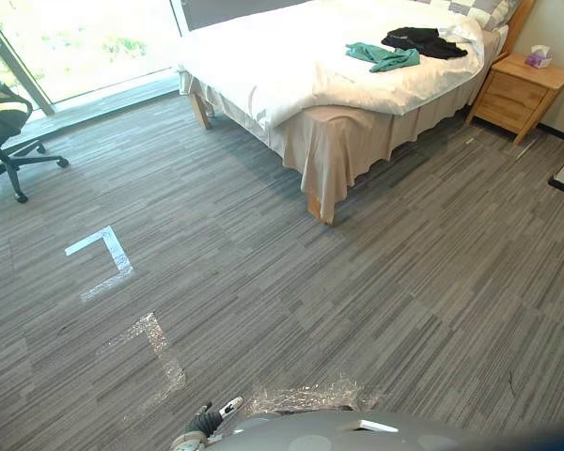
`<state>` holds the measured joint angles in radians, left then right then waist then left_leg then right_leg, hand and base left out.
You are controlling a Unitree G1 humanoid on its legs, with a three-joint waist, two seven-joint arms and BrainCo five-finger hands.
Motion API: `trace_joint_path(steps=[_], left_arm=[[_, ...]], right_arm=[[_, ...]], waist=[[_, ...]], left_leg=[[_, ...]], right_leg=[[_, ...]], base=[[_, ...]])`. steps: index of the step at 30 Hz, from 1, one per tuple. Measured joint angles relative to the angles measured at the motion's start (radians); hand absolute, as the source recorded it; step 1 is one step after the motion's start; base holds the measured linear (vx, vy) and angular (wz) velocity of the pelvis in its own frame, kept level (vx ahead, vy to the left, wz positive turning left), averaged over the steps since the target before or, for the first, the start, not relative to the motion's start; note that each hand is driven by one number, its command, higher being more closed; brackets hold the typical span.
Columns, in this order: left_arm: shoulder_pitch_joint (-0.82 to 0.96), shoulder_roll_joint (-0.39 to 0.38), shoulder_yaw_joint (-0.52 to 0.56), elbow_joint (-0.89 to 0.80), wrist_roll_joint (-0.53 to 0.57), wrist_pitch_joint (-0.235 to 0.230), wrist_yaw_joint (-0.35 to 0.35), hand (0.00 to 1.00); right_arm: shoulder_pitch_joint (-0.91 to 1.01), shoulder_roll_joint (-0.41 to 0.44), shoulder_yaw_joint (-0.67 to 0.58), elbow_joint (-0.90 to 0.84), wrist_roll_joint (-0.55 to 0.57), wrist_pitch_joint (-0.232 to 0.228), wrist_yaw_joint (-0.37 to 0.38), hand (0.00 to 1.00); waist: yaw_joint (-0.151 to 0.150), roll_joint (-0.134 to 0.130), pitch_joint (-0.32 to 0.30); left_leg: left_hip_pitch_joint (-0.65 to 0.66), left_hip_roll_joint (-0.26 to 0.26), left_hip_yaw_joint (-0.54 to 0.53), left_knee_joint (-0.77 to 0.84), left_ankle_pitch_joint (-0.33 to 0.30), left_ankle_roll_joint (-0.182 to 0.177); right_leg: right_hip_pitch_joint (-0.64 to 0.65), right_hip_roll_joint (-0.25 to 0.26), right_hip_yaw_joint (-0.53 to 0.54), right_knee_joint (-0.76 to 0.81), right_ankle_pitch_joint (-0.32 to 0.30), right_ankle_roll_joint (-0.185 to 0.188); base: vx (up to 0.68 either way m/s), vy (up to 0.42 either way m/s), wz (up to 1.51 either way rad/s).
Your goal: Tidy the bed and pick cloth on bed and put in laundry
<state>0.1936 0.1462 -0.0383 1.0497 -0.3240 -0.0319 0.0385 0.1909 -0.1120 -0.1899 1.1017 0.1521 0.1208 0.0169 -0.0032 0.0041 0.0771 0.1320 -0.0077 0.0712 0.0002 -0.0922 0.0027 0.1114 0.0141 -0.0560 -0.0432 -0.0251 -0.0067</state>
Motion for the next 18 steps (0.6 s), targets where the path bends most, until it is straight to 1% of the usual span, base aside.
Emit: trace_joint_path(steps=[2, 4, 6, 7, 9, 10, 15, 18], left_arm=[[-0.007, 0.003, 0.000, 0.009, 0.001, 0.000, -0.021, 0.00], [-0.020, 0.012, -0.003, 0.016, 0.024, 0.002, -0.072, 0.00], [-0.027, 0.019, -0.011, 0.016, 0.040, 0.006, -0.088, 0.00], [-0.029, 0.020, -0.012, 0.016, 0.040, 0.007, -0.091, 0.00], [-0.032, 0.022, -0.020, 0.015, 0.039, 0.009, -0.094, 0.00], [-0.032, 0.022, -0.020, 0.015, 0.039, 0.010, -0.094, 0.00], [-0.043, 0.021, -0.020, 0.015, 0.039, 0.049, -0.072, 0.00], [-0.043, 0.020, -0.020, 0.015, 0.041, 0.050, -0.059, 0.00]], right_arm=[[-0.006, 0.001, 0.000, 0.002, -0.013, 0.007, -0.004, 0.00], [-0.019, 0.002, 0.000, 0.011, -0.019, 0.006, -0.003, 0.00], [-0.031, 0.003, 0.000, 0.017, -0.020, 0.005, -0.002, 0.00], [-0.033, 0.004, 0.000, 0.017, -0.020, 0.005, -0.002, 0.00], [-0.038, 0.003, 0.000, 0.016, -0.020, 0.001, 0.000, 0.00], [-0.038, 0.003, 0.000, 0.015, -0.020, 0.000, 0.000, 0.00], [-0.039, 0.003, 0.000, 0.014, -0.021, -0.031, 0.001, 0.00], [-0.040, 0.004, 0.000, 0.013, -0.025, -0.042, 0.001, 0.00]], waist=[[0.001, -0.003, 0.002], [0.000, -0.002, 0.010], [0.002, -0.004, 0.012], [0.002, -0.005, 0.016], [0.001, -0.003, 0.023], [0.002, -0.003, 0.023], [0.002, 0.001, 0.031], [0.002, 0.001, 0.041]], left_leg=[[0.009, 0.001, 0.000, 0.000, 0.002, -0.001], [0.011, 0.002, 0.002, -0.001, 0.000, -0.003], [0.013, 0.005, 0.004, -0.002, -0.003, -0.009], [0.019, 0.005, 0.006, -0.003, -0.004, -0.012], [0.045, 0.008, 0.017, -0.016, -0.004, -0.021], [0.047, 0.008, 0.019, -0.017, -0.005, -0.022], [0.051, 0.009, 0.029, -0.019, -0.008, -0.027], [0.064, 0.009, 0.030, -0.019, -0.008, -0.028]], right_leg=[[0.012, 0.001, -0.005, -0.019, 0.010, -0.004], [0.021, 0.002, -0.013, -0.032, 0.012, -0.001], [0.026, 0.005, -0.014, -0.038, 0.013, 0.001], [0.032, 0.006, -0.014, -0.041, 0.012, 0.003], [0.055, 0.007, -0.014, -0.046, 0.005, 0.026], [0.056, 0.007, -0.014, -0.046, 0.005, 0.027], [0.057, 0.007, -0.013, -0.045, 0.003, 0.030], [0.069, 0.007, -0.012, -0.045, 0.002, 0.032]], base=[[0.11, -0.002, 0.04], [0.07, -0.009, 0.06], [0.06, -0.020, -0.02], [0.05, -0.024, -0.04], [0.00, 0.000, 0.00], [0.01, -0.015, -0.03], [-0.01, -0.008, -0.02], [-0.03, -0.013, 0.00]])
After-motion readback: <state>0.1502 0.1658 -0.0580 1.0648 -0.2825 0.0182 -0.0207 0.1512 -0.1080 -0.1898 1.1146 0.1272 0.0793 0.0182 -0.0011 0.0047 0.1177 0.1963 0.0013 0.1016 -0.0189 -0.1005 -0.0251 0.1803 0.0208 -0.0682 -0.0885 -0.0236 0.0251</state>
